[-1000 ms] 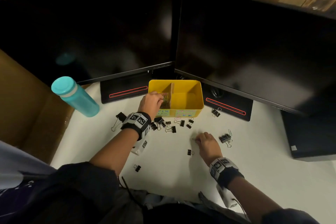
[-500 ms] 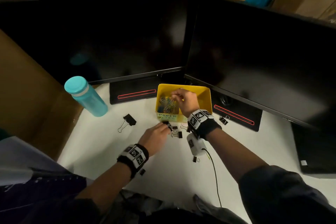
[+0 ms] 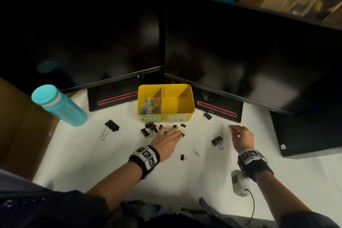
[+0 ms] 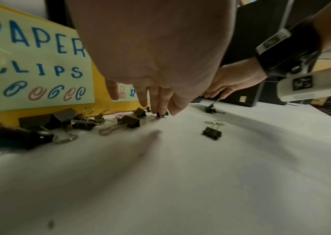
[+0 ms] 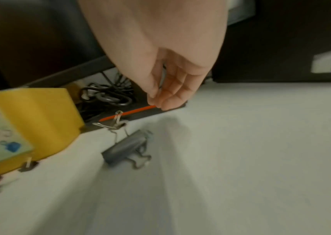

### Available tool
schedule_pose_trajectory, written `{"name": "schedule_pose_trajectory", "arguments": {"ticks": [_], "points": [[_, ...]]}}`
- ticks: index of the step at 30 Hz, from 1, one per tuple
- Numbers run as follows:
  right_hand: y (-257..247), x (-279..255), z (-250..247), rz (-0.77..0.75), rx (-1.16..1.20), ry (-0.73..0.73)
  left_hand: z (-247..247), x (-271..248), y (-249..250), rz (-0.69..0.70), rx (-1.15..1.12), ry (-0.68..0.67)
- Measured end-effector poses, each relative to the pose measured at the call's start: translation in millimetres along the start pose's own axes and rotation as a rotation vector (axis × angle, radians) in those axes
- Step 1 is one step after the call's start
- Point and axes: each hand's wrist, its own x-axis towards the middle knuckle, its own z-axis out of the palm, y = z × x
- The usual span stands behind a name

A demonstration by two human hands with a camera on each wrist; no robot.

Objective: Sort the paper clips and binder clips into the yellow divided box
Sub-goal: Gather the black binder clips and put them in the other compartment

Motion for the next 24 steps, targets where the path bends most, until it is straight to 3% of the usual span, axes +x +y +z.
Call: {"name": "schedule_pose_trajectory", "arguments": {"ticks": [4, 6, 9, 13, 16, 20, 24], "points": [[13.2, -11.0, 8.9, 0.04, 0.043, -0.097, 5.7, -22.2, 2.9, 0.064, -0.089, 0.037], [7.9, -14.4, 12.7, 0.027, 0.055, -0.096, 3.0, -27.5, 0.9, -0.015, -0.159, 0.109], [-2.9, -15.2, 19.8, 0.134, 0.087, -0.068, -3.8, -15.7, -6.9, -0.165, -0.126, 0.141], [-16.9, -9.0, 27.3, 0.192, 0.015, -0.15, -2.6, 9.8, -8.6, -0.208, -0.029, 0.106], [-23.0, -11.6, 27.4, 0.108, -0.108, -0.21, 5.7, 13.4, -5.2, -0.244, -0.007, 0.129], [-17.1, -25.7, 22.3, -0.16, -0.329, -0.259, 13.1, 3.3, -8.2, -0.276, -0.094, 0.233], [-12.9, -50.3, 18.2, -0.378, -0.34, -0.314, 14.8, -12.3, -3.3, -0.288, -0.272, 0.311]]}}
